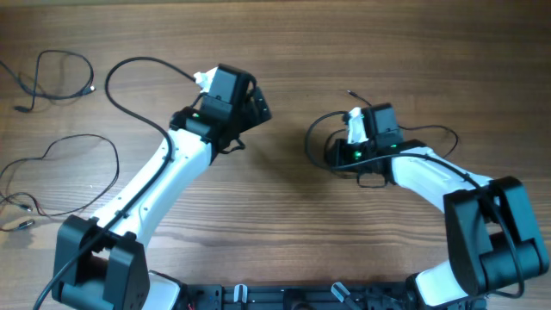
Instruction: Untangle cables
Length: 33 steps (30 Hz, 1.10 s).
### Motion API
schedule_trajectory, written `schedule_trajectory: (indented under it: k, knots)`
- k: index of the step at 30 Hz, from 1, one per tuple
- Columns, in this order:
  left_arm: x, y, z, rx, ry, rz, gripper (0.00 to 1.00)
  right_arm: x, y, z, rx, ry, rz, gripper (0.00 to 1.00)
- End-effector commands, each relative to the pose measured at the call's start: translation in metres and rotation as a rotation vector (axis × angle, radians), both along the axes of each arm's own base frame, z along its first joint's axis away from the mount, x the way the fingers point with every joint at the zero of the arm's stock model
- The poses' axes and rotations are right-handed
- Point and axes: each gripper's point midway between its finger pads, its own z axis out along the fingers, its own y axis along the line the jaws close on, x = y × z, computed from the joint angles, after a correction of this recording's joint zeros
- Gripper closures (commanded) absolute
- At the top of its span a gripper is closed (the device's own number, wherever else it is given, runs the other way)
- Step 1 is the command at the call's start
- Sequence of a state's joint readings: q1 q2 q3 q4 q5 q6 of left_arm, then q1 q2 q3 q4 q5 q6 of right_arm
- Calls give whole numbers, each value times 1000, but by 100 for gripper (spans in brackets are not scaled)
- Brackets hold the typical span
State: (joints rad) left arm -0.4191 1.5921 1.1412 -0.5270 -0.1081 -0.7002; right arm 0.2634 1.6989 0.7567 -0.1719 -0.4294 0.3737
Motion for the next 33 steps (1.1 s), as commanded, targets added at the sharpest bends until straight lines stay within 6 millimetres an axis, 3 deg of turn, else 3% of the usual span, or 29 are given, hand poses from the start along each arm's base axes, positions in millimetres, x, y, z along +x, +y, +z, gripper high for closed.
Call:
schedule_trajectory:
  k: [1, 11, 12, 13, 14, 17, 20, 23, 27, 31, 33]
  knots:
    - [-3, 29, -7, 15, 53, 80, 0, -18, 54, 21, 221, 9, 166, 95]
    - [-7, 42, -13, -67, 123, 98, 0, -25, 128, 66, 386, -145, 358, 96]
    - [-7, 44, -13, -68, 123, 104, 0, -25, 132, 69, 391, -164, 369, 90]
    - [-6, 45, -13, -75, 126, 107, 0, -22, 132, 69, 383, -179, 364, 52]
    - [-7, 44, -13, -92, 132, 102, 0, -18, 130, 66, 360, -190, 344, 33]
    - [-11, 29, -11, -189, 165, 50, 0, 3, 105, 56, 267, -204, 234, 0]
    - [-21, 9, -9, -275, 206, -15, 0, 23, 65, 52, 222, -127, 19, 1]
    - [-28, 2, -12, -262, 229, -34, 0, 37, 31, 56, 238, -77, -138, 0]
    - [-30, 1, -21, -182, 222, -30, 0, 43, 10, 49, 220, -47, -223, 0]
    - [-30, 2, -29, -94, 209, -19, 0, 43, -20, 28, 49, -36, -337, 0]
    - [-31, -2, -30, -92, 211, -29, 0, 41, -21, 24, 36, -27, -340, 1]
